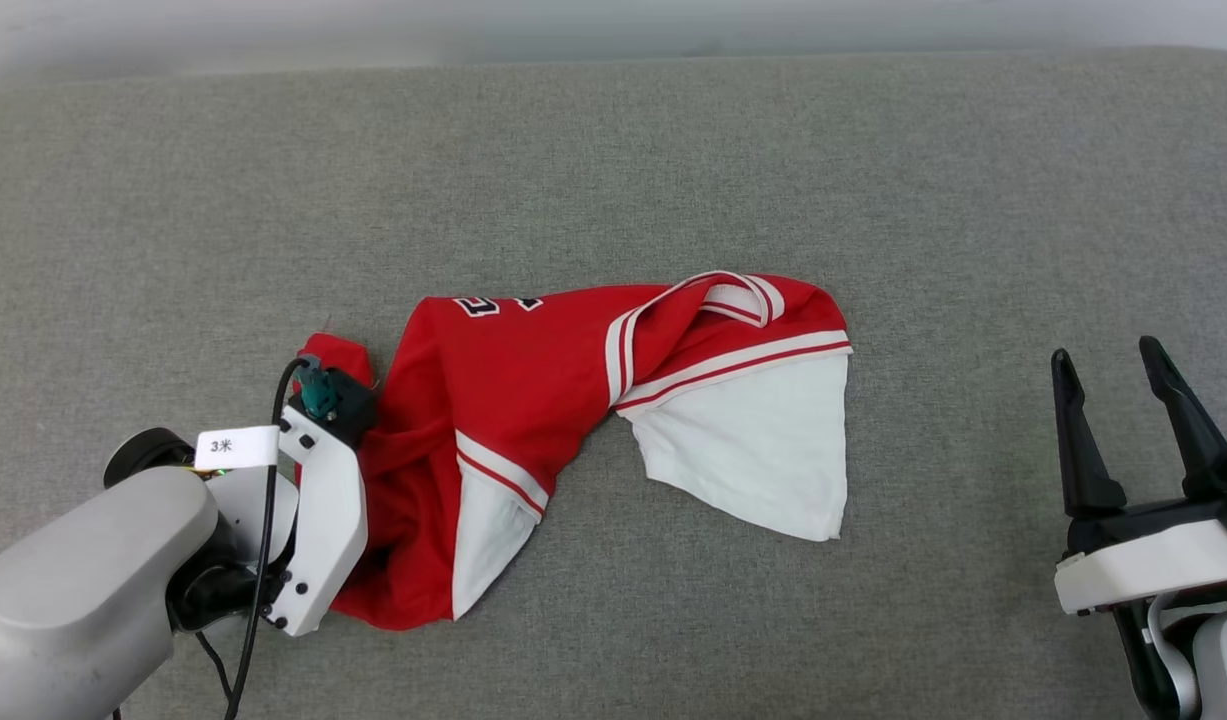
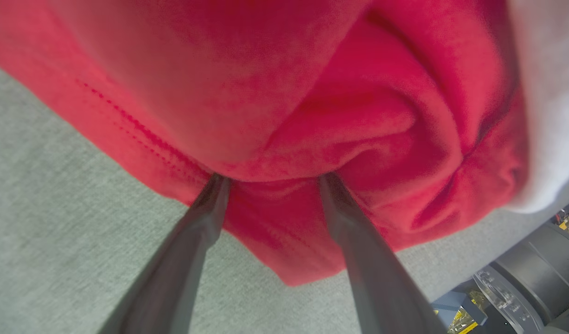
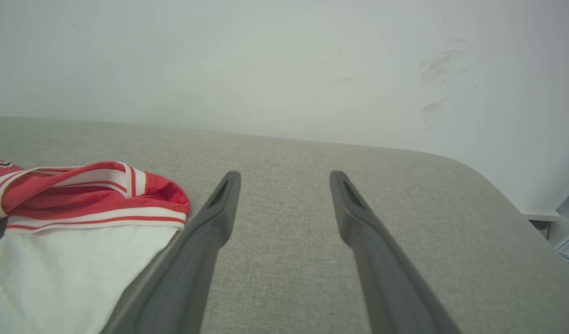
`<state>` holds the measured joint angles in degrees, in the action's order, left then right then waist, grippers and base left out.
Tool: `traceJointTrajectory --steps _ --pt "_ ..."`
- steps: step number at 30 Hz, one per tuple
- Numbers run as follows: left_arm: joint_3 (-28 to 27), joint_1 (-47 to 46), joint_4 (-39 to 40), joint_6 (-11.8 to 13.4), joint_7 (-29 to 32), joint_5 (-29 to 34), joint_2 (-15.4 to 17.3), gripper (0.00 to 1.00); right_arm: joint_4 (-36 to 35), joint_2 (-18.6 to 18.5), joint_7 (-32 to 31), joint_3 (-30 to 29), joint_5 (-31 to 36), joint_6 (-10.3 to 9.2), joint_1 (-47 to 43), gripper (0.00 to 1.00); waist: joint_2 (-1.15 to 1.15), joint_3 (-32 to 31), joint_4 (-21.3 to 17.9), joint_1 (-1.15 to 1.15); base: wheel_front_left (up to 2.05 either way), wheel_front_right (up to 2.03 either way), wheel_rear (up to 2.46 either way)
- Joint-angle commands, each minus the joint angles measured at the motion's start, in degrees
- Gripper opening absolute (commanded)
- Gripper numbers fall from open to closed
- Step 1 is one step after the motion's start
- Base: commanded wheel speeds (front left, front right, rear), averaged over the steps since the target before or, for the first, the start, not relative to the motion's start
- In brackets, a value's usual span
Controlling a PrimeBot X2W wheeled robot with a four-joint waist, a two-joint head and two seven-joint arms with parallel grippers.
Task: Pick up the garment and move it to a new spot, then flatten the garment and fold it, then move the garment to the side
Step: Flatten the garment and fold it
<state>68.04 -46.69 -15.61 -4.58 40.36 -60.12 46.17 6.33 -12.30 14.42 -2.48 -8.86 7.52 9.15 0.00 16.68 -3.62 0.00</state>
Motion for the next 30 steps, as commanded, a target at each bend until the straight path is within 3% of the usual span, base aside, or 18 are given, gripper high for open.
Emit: traceJointTrajectory --steps 1,2,8,12,22,30 --pt "2.53 3.41 -2.16 -0.35 -0.26 0.31 -2.38 0.59 0.24 0.01 0.27 0.15 0.04 -0.06 0.62 1.0 0.0 -0.11 0.0 0.0 0.0 0.0 0.0" --pt "2.6 3.68 -2.62 -0.58 -0.6 0.11 -2.87 0.0 0.36 0.0 0.25 0.14 0.05 -0.06 0.59 1.0 0.0 -0.24 0.07 0.0 0.0 0.0 0.0" --pt "1.64 1.34 -4.31 -1.75 -4.72 1.88 -3.13 0.0 0.73 -0.38 0.38 -0.23 0.07 -0.06 -0.51 1.0 0.0 -2.07 1.24 0.0 0.0 0.0 0.0" --pt "-0.45 -1.59 -2.12 -1.64 -8.56 3.97 -0.55 0.0 0.83 -0.42 0.43 -0.58 -0.02 -0.06 -1.33 1.0 0.0 -3.86 2.37 0.0 0.0 0.0 0.0" --pt "-6.65 -5.48 12.39 4.12 -13.38 6.5 8.79 0.0 0.45 0.26 0.51 -1.27 -0.03 -0.06 -3.19 1.0 0.0 -5.73 4.0 0.0 0.0 0.0 0.0" --pt "-9.21 -9.46 18.12 6.56 -13.14 8.74 11.06 0.0 -0.29 0.22 0.57 -1.2 -0.36 -0.06 -1.66 1.0 0.0 -3.85 3.19 0.0 0.0 0.0 0.0"
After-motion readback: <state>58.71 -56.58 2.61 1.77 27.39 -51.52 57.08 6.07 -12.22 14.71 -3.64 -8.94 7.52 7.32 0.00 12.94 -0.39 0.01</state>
